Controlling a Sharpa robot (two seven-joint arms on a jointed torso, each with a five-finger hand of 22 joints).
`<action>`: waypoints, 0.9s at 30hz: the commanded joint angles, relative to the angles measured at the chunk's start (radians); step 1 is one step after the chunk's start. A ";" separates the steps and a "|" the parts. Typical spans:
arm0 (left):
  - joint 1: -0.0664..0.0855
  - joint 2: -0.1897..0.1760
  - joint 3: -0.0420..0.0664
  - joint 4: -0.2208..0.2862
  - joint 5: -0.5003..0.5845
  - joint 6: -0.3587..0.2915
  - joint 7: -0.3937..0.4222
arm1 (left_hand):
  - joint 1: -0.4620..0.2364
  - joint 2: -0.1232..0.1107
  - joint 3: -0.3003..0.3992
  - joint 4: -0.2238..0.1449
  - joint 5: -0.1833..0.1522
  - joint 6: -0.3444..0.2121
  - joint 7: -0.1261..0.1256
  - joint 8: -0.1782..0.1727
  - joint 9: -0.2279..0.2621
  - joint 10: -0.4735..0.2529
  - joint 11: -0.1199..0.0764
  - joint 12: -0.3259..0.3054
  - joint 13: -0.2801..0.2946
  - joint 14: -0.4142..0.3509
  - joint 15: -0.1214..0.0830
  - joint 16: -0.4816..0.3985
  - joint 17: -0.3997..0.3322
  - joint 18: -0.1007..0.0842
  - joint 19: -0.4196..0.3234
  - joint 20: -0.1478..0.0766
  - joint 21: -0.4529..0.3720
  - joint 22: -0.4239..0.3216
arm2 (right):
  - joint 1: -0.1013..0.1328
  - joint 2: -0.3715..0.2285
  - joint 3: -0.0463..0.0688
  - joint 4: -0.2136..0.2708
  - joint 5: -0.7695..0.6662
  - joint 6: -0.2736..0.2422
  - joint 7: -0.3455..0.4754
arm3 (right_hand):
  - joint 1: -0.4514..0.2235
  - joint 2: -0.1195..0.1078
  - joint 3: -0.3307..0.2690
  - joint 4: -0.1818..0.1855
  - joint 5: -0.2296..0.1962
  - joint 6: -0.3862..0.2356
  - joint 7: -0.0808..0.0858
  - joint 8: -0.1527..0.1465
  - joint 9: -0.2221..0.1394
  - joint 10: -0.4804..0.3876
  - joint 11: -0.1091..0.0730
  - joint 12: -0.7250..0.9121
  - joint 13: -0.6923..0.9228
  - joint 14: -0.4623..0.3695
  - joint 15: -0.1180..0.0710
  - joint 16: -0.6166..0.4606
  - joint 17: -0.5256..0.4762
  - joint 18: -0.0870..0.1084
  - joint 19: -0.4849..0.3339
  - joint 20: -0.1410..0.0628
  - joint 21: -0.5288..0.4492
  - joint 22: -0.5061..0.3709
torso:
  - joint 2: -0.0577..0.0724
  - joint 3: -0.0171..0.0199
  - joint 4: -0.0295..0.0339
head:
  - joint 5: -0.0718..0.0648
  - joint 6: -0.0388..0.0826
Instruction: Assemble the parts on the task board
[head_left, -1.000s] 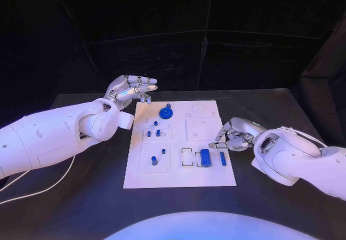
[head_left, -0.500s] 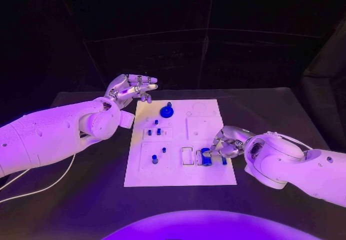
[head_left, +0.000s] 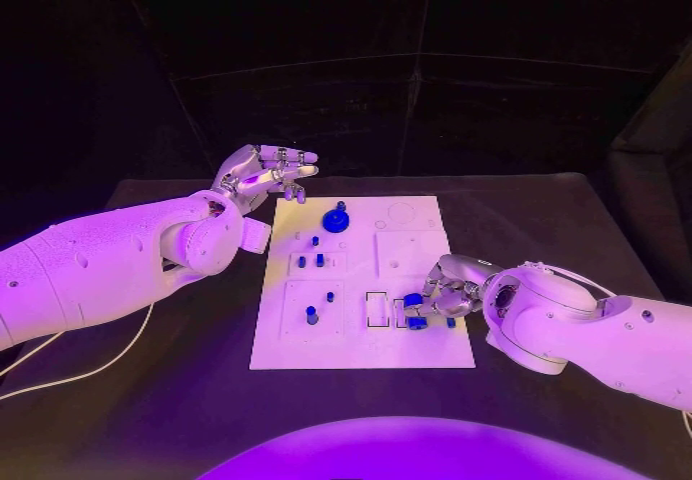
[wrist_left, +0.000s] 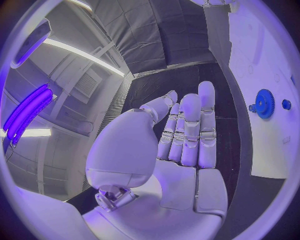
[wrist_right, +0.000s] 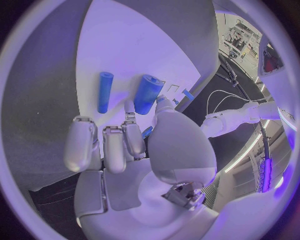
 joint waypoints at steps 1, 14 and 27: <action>0.001 0.000 0.001 0.000 0.002 0.014 0.000 | 0.000 0.003 -0.005 -0.001 0.002 -0.006 0.002 0.003 0.000 -0.007 0.001 0.006 -0.001 -0.004 0.001 -0.006 -0.002 0.014 0.001 -0.004 -0.005 -0.001 | -0.006 0.006 -0.004 -0.005 0.000 0.041 -0.010 | 0.009 0.009 -0.002 -0.003 -0.006 -0.008 0.000 0.007 0.001 -0.005 -0.001 -0.005 0.003 0.059 -0.005 0.007 0.001 -0.011 0.004 -0.005 0.006 0.000 | 0.000 0.0003 -0.0011 | 0.002 0.000; 0.001 0.000 0.001 0.000 0.002 0.015 -0.002 | 0.001 0.003 -0.005 -0.002 0.002 -0.007 0.002 0.003 0.000 -0.008 0.001 0.006 -0.001 -0.004 0.001 -0.007 -0.002 0.014 0.000 -0.004 -0.006 -0.001 | -0.008 0.010 -0.004 -0.009 -0.021 0.049 -0.017 | 0.096 0.052 0.001 -0.025 0.146 -0.031 0.000 0.050 0.025 -0.007 -0.002 -0.014 0.011 0.059 -0.005 0.008 0.006 -0.012 0.004 -0.005 0.011 0.009 | -0.001 0.0001 -0.0010 | 0.003 -0.003; 0.001 0.001 0.001 -0.001 0.002 0.016 0.001 | -0.001 0.002 -0.007 -0.001 0.002 -0.008 0.003 0.004 -0.001 -0.009 0.002 0.006 -0.001 -0.005 0.001 -0.007 -0.003 0.014 0.000 -0.004 -0.006 -0.001 | -0.008 -0.028 -0.004 0.045 0.097 -0.126 -0.004 | 0.121 0.072 0.004 -0.028 0.268 -0.023 -0.004 0.074 0.037 -0.002 -0.006 -0.016 0.021 0.060 -0.008 0.011 0.015 -0.014 0.007 -0.006 0.017 0.020 | -0.002 -0.0005 -0.0008 | -0.003 0.004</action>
